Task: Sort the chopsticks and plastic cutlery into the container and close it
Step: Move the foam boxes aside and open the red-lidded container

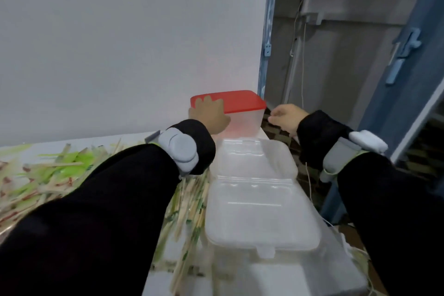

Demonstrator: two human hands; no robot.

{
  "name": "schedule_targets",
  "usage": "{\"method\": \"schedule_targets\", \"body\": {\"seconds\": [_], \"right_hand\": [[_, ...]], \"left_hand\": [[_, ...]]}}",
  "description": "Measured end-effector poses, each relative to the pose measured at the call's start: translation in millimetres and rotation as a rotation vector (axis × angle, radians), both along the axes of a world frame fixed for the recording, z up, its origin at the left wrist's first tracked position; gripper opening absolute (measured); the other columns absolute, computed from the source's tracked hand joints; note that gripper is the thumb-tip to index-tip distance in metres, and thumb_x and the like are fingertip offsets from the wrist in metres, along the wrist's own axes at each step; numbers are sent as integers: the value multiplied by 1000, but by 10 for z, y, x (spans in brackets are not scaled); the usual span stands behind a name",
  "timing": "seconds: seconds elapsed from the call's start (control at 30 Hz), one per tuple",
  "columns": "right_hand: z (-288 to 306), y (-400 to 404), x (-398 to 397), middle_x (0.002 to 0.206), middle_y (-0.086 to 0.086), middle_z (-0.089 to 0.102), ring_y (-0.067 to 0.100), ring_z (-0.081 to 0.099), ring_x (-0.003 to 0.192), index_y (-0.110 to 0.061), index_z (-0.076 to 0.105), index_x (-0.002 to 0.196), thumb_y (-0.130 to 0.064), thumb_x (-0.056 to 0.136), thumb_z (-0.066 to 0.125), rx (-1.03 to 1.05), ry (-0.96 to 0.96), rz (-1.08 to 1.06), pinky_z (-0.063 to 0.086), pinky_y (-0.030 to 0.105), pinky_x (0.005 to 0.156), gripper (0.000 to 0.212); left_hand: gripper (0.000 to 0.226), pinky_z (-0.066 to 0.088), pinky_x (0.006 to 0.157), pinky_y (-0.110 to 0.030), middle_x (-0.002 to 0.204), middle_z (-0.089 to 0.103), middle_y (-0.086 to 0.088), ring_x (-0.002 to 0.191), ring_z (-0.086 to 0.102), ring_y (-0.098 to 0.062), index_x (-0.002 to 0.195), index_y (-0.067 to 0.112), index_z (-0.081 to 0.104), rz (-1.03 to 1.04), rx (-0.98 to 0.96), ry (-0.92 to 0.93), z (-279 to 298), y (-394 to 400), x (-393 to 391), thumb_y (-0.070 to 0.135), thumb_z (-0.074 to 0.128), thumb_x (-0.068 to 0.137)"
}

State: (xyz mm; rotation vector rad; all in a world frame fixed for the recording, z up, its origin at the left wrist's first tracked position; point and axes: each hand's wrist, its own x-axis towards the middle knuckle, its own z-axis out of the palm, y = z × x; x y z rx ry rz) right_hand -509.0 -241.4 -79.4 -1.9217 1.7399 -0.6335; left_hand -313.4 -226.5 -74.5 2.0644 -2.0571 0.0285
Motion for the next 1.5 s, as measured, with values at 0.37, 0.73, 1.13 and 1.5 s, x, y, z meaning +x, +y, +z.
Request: {"method": "schedule_targets", "body": {"seconds": [0.37,0.73,1.13,1.5], "right_hand": [[-571,-1140,191,106,10,57,24,55,97,-9,43,129,4,84,52,-13,-360,-81,44,33,89,47],[-528,-1227,-114,130,10,54,30,37,134,1,56,107,-5,83,65,-296,-59,228,19,30,111,26],[-385,-996,-131,123,5,62,20,52,121,-11,56,127,-21,99,41,-494,483,377,14,24,107,33],[-361,-929,-207,117,8,63,27,55,107,-10,57,123,-18,99,41,-452,427,380,33,28,88,30]], "left_hand": [[46,33,98,-47,132,47,-9,123,42,-31,133,15,41,-108,3,-225,-345,-973,-498,43,40,97],[25,32,65,-35,107,56,-9,95,55,-31,119,9,49,-279,-221,-471,-435,-979,-382,15,34,100],[33,27,41,-23,51,53,-3,38,49,-25,73,10,65,-397,-453,-207,-620,-804,-219,22,36,83],[69,39,96,-40,137,42,-2,124,43,-27,141,24,33,-216,66,-326,-189,-690,326,8,53,77]]}}
